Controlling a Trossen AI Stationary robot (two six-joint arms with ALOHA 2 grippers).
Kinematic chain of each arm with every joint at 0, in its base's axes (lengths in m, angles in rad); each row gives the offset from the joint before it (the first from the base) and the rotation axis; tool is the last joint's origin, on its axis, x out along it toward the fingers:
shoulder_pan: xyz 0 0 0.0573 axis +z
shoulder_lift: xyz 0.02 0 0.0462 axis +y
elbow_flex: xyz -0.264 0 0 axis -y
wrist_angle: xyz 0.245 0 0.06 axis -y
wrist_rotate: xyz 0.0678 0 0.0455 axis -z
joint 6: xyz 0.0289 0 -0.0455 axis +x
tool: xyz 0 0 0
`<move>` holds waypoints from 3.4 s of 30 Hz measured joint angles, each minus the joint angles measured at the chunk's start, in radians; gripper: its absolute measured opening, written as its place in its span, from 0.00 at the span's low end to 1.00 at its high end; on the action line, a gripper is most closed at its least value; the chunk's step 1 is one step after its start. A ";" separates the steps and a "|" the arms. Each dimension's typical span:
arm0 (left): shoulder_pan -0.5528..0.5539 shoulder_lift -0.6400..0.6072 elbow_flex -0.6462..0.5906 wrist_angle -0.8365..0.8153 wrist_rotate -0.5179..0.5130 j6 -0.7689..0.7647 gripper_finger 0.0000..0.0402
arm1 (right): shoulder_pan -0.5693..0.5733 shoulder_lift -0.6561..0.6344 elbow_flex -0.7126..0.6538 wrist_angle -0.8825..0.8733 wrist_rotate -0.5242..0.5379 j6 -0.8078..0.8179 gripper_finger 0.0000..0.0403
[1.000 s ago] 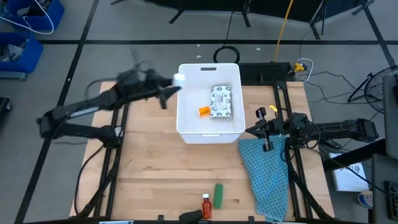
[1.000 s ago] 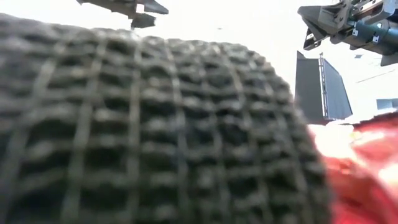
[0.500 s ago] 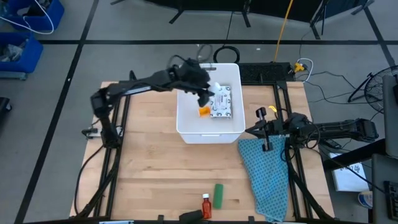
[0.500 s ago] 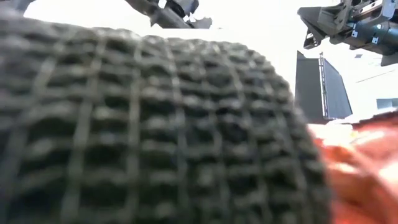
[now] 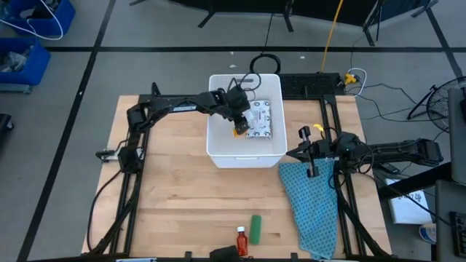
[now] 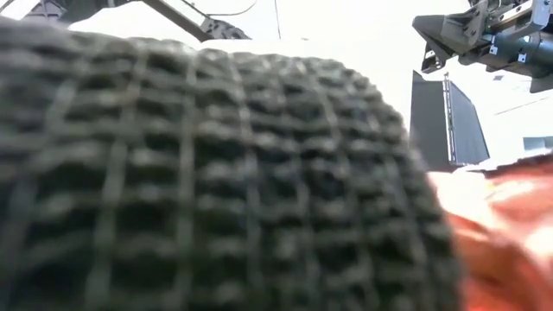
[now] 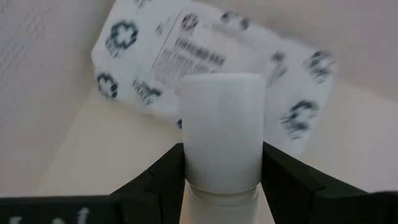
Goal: Pick & place medical supplies in basket/bin
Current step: Put the white pill bottle into the white bin, then put the green bandage into the white bin
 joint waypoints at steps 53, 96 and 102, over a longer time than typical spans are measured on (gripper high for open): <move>-0.004 0.350 0.517 -0.495 -0.146 0.181 0.44 | 0.000 0.000 0.000 0.056 0.000 -0.030 0.00; -0.160 -0.626 0.162 -0.570 -0.253 0.216 0.04 | 0.000 0.000 0.000 0.035 -0.001 -0.032 0.00; -0.168 -1.024 -0.448 0.037 -0.051 0.120 0.01 | 0.000 0.000 0.000 0.030 0.000 -0.037 0.00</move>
